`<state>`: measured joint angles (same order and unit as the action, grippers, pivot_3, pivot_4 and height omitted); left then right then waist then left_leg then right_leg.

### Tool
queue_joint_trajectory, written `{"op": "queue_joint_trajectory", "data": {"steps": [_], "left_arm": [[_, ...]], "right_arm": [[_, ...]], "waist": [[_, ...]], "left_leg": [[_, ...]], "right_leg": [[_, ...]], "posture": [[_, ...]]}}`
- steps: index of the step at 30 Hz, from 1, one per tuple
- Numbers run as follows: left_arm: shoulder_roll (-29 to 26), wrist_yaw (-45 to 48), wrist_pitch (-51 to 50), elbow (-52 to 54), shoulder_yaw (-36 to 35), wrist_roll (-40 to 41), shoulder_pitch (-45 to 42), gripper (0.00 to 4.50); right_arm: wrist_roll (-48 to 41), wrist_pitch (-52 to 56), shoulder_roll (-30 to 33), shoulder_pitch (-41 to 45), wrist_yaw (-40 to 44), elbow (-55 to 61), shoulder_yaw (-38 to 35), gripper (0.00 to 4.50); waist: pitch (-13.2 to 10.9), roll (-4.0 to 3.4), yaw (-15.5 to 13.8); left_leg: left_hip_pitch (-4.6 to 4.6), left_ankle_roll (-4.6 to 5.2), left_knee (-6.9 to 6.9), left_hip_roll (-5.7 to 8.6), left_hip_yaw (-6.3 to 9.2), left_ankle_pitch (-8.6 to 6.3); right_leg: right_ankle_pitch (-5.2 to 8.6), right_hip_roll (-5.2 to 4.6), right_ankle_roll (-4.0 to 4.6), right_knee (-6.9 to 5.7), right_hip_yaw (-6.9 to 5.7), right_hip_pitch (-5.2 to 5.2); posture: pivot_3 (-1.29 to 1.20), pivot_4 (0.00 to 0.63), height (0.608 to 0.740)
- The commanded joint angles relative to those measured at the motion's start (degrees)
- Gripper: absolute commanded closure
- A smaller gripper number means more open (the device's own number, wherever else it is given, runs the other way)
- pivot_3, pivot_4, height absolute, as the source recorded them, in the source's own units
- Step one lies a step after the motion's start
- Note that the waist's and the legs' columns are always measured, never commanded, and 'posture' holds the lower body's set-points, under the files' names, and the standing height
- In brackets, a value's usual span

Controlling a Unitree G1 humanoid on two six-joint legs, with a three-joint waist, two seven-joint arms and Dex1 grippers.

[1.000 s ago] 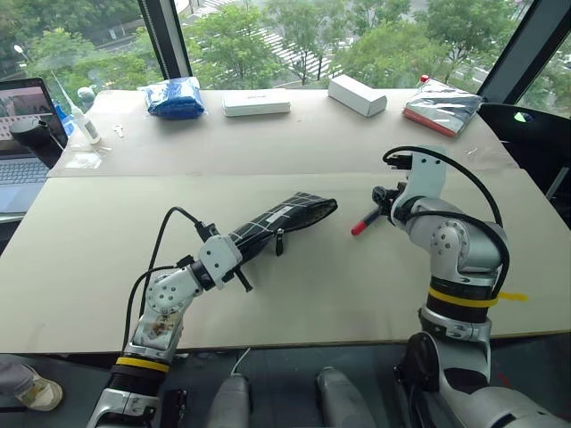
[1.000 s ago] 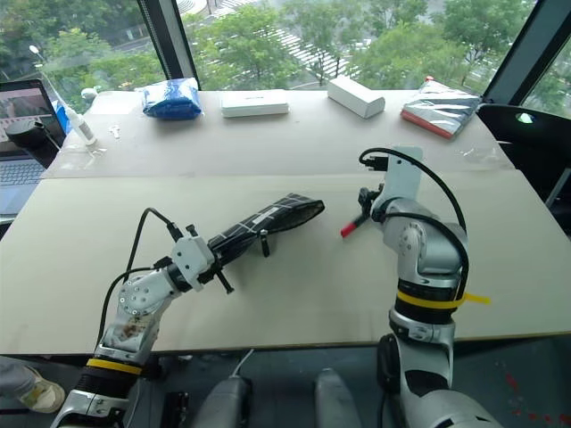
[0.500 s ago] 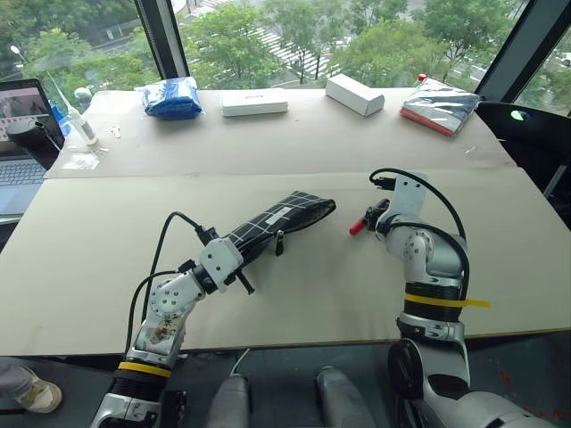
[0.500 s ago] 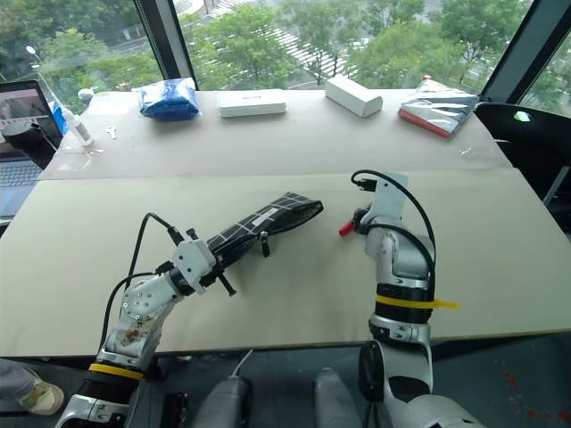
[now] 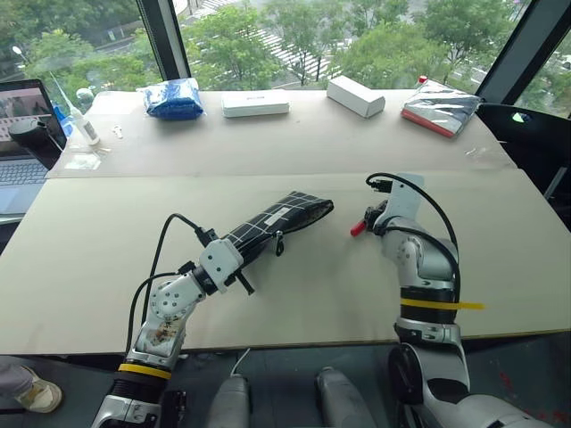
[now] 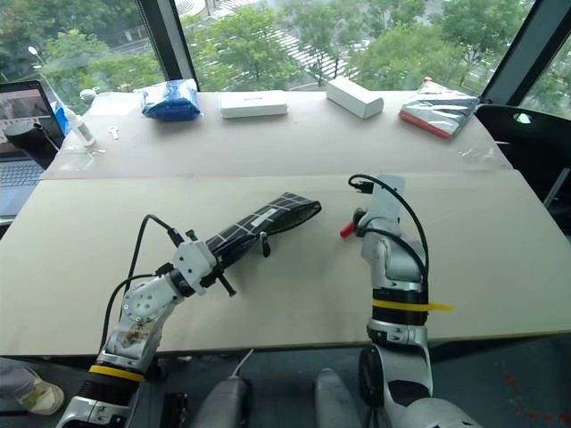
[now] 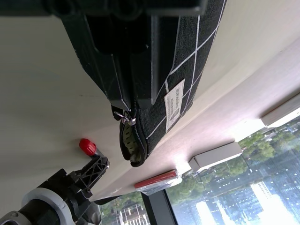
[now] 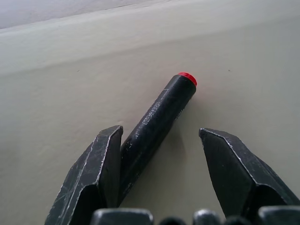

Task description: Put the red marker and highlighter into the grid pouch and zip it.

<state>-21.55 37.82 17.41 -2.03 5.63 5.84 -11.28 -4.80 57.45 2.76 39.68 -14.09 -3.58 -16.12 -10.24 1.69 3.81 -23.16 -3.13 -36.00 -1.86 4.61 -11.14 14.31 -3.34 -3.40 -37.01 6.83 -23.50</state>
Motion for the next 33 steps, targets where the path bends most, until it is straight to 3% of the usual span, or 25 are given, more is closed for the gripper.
{"op": "queue_joint_trajectory", "data": {"steps": [1, 10, 19, 22, 24, 27, 33], "left_arm": [[0.1, -0.6, 1.8, 1.0, -0.5, 0.0, 0.0, 4.5], [0.4, -0.7, 2.2, 0.5, -0.2, 0.0, -0.1, 4.5], [0.6, -1.2, 2.2, 0.5, -0.5, 0.0, 0.2, 4.5], [0.6, -1.3, 2.3, 0.5, -0.4, 0.0, 0.3, 4.5], [0.6, -1.4, 2.4, 0.3, -0.5, 0.0, 0.2, 4.5], [0.5, -1.4, 2.4, 0.1, -0.6, 0.0, 0.1, 4.5], [0.4, -1.2, 2.5, -0.3, -0.6, 0.1, -0.2, 4.5]], "right_arm": [[-0.2, 1.5, -1.6, -1.8, -2.9, -2.2, -3.5, 1.57], [-1.2, 2.2, -5.1, 1.3, -6.8, -3.2, -7.2, 1.57], [-0.4, 2.8, -4.1, 1.5, -7.9, -3.9, -7.4, 1.57], [-0.1, 2.2, -3.9, 1.0, -8.2, -3.9, -7.3, 2.32], [-0.1, 1.6, -3.9, 0.7, -8.3, -3.4, -6.9, 3.13], [-0.4, 1.3, -4.0, 0.5, -8.2, -3.0, -7.0, 4.0], [-2.0, 0.9, -3.2, 0.9, -5.3, -2.3, -6.7, 4.0]], "waist": [[0.1, 0.03, 0.0], [0.3, 0.02, 0.0], [0.4, 0.02, -0.2], [0.4, 0.02, -0.2], [0.4, 0.02, -0.2], [0.4, 0.02, -0.1], [0.4, 0.02, 0.0]], "left_leg": [[0.01, 0.0, 0.0, 0.0, 0.01, 0.0], [0.04, 0.0, 0.01, -0.01, 0.02, 0.0], [0.02, 0.0, 0.02, 0.0, 0.03, 0.0], [0.03, 0.0, 0.01, 0.0, 0.03, 0.0], [0.03, 0.0, 0.01, 0.0, 0.03, 0.0], [0.04, 0.0, 0.02, -0.01, 0.03, 0.0], [0.04, 0.0, 0.02, 0.0, 0.03, 0.0]], "right_leg": [[0.0, 0.0, 0.0, 0.01, -0.01, 0.03], [0.01, 0.0, 0.0, 0.04, -0.04, 0.07], [0.01, 0.0, -0.01, 0.08, -0.05, 0.07], [0.01, 0.0, -0.01, 0.1, -0.04, 0.1], [0.01, 0.0, -0.01, 0.11, -0.05, 0.1], [0.01, 0.0, 0.0, 0.11, -0.04, 0.1], [0.01, 0.0, -0.01, 0.12, -0.04, 0.1]], "posture": [[0.0, 0.15, 0.74], [0.0, 0.15, 0.74], [0.0, 0.15, 0.74], [0.0, 0.15, 0.74], [0.0, 0.15, 0.74], [0.0, 0.15, 0.74], [0.0, 0.15, 0.74]]}}
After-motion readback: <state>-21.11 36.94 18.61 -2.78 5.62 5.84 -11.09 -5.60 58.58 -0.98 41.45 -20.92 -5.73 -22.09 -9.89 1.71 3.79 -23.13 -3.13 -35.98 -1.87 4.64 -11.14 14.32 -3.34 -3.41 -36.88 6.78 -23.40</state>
